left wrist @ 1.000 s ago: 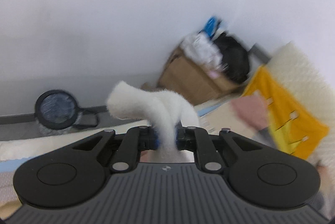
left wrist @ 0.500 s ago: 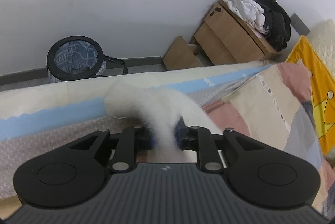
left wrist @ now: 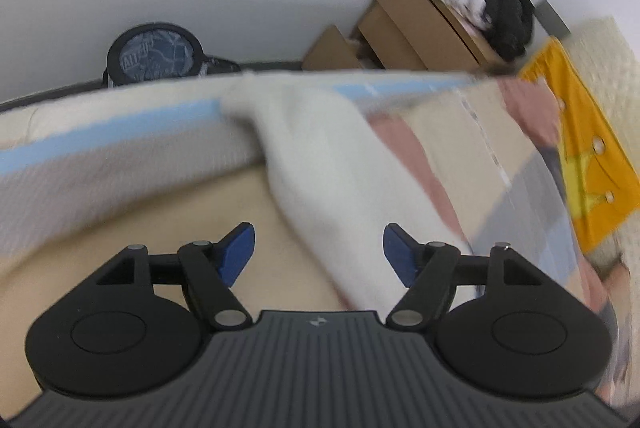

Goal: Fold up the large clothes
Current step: 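Lay the sleeve on the sweater body and open the left tool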

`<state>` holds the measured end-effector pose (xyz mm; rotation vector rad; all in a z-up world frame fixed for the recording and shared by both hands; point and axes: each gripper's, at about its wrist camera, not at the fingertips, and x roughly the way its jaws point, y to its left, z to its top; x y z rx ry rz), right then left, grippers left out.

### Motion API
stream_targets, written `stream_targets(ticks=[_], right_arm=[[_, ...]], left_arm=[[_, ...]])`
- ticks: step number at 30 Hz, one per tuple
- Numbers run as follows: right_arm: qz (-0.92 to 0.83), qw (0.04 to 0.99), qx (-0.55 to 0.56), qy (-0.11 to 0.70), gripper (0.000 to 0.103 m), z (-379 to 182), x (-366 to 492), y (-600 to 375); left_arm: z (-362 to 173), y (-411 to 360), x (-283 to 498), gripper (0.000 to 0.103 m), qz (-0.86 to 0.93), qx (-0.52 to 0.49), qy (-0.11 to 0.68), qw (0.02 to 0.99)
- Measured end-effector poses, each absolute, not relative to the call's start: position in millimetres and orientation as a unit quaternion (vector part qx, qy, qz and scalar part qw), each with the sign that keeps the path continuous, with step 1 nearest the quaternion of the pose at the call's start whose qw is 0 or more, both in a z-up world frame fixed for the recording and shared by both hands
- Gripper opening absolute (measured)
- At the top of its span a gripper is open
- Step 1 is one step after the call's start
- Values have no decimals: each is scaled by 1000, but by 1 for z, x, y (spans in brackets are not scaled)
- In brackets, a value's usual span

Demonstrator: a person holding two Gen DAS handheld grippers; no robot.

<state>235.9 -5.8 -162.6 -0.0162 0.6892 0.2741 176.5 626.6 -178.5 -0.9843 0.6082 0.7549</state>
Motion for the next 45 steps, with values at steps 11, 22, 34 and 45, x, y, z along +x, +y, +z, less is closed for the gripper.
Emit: stream_targets(ticks=[11, 22, 34, 45], right_arm=[[166, 932, 13, 322, 69, -156, 218, -24], [167, 929, 59, 326, 69, -149, 200, -46], [183, 923, 64, 334, 69, -149, 198, -51], [188, 915, 77, 349, 69, -152, 203, -53]], left_arm=[[-123, 483, 145, 76, 251, -462, 324, 786], [-139, 348, 122, 76, 175, -440, 426, 770], [-192, 280, 103, 76, 189, -393, 483, 759], [-216, 242, 115, 72, 168, -367, 511, 759]])
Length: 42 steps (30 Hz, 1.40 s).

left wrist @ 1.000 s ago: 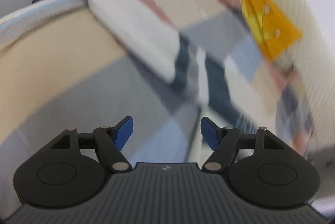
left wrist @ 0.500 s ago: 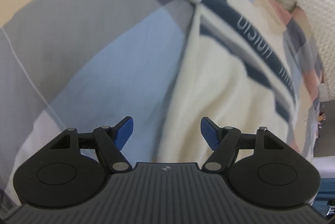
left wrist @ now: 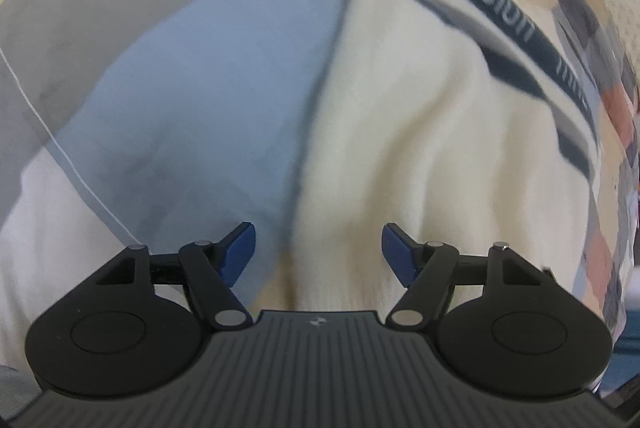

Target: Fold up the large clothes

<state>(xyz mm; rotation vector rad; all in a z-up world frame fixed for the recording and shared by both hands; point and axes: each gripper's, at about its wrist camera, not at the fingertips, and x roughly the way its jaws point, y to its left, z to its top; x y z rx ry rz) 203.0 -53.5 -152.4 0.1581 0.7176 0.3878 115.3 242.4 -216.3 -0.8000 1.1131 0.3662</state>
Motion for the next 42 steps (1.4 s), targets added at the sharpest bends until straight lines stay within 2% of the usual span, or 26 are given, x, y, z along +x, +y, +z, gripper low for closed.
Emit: stream_targets(ticks=[14, 16, 21, 34, 38, 42], right_arm=[[179, 919, 102, 335, 69, -148, 202, -61], [176, 924, 88, 326, 69, -145, 200, -59], [174, 928, 81, 320, 69, -143, 199, -58], [197, 926, 96, 306, 69, -128, 191, -62], [221, 921, 95, 306, 69, -121, 182, -60], [236, 916, 75, 317, 69, -123, 181, -50]], left_arm=[[-237, 202, 143, 66, 158, -265, 541, 782], [-238, 201, 146, 56, 161, -259, 542, 783], [-230, 196, 149, 10, 146, -232, 544, 793], [-148, 256, 108, 8, 132, -248, 490, 825], [-140, 289, 100, 8, 156, -259, 486, 820], [-157, 310, 106, 8, 195, -254, 505, 801]])
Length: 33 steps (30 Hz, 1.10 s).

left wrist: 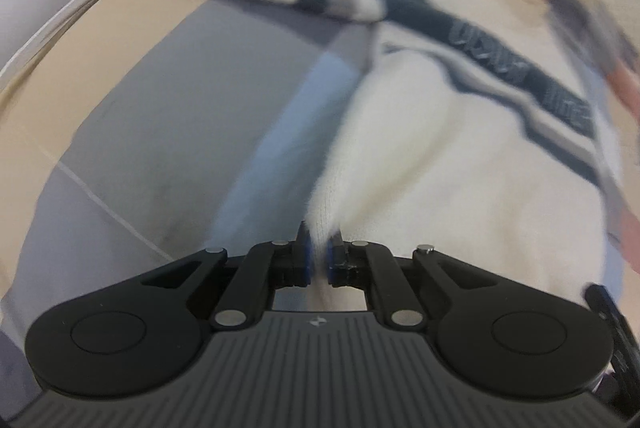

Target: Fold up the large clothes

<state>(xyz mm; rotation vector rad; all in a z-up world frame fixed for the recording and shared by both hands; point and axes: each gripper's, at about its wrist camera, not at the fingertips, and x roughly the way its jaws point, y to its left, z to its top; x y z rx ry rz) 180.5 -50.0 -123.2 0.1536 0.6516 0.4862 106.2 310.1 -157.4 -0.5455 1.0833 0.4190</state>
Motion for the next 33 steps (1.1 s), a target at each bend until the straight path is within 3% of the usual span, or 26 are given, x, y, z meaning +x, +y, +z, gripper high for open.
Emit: stream_targets(ticks=[8, 14, 16, 18, 19, 21, 33], right_arm=[[250, 890, 25, 379, 71, -149, 194, -28], [251, 885, 18, 393, 71, -156, 193, -26], [250, 884, 22, 395, 71, -155, 195, -26], [249, 884, 28, 395, 71, -153, 195, -28], [249, 884, 33, 394, 71, -151, 194, -29], [250, 884, 43, 391, 71, -148, 194, -31], [200, 910, 104, 347, 69, -123, 200, -71]], left_arm=[[-212, 319, 121, 9, 224, -281, 556, 750], [-213, 316, 122, 11, 227, -284, 554, 749], [-210, 313, 121, 20, 226, -278, 555, 750], [-210, 314, 121, 49, 224, -275, 558, 750], [-207, 313, 119, 59, 226, -272, 556, 752], [-199, 310, 115, 63, 229, -264, 550, 759], [-137, 244, 153, 63, 177, -199, 495, 827]])
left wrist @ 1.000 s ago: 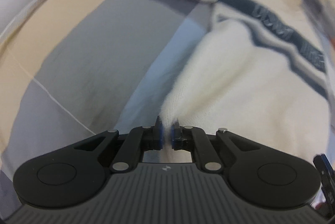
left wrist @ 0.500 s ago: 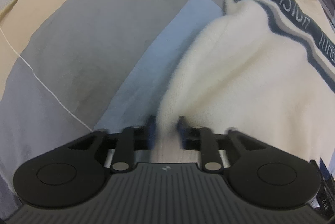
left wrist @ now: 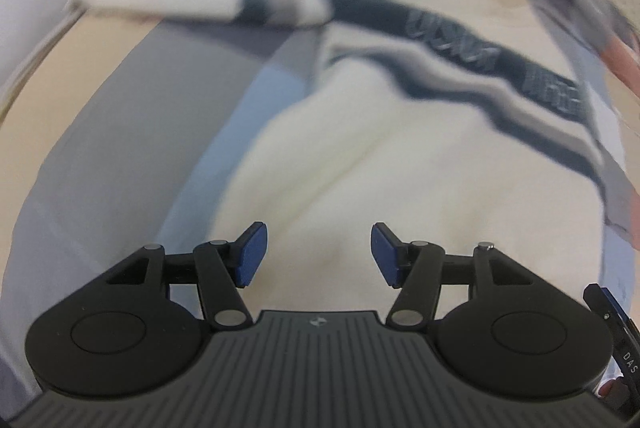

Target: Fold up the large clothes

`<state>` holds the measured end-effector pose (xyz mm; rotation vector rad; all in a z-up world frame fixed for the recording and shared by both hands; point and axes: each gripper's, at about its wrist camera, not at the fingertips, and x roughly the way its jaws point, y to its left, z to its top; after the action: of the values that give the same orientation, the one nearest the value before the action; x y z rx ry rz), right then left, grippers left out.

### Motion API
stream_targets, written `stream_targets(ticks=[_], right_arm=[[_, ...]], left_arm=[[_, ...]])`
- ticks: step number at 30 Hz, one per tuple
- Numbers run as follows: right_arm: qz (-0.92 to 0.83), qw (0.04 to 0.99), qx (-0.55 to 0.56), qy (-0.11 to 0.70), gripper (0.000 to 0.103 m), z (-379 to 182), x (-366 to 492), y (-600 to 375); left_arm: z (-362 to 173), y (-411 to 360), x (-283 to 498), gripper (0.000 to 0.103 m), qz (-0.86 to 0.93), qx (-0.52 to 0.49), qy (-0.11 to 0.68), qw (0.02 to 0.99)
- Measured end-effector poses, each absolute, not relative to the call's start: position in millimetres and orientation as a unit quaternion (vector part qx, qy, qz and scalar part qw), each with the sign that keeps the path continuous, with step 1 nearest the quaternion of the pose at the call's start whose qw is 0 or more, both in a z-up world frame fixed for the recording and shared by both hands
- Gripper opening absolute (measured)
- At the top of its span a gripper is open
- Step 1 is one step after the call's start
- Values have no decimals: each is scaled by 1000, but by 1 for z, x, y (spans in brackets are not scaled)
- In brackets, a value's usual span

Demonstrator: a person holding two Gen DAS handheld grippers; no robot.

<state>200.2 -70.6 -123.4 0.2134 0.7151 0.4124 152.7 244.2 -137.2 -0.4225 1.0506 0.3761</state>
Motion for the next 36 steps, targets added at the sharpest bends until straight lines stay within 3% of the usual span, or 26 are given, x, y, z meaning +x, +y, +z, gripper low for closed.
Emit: stream_targets(ticks=[13, 36], right_arm=[[118, 934, 160, 298, 69, -104, 217, -135], [13, 916, 255, 310, 70, -146, 283, -192]], left_arm=[[-136, 119, 270, 63, 88, -148, 466, 868], [-179, -51, 477, 66, -37, -41, 401, 914]])
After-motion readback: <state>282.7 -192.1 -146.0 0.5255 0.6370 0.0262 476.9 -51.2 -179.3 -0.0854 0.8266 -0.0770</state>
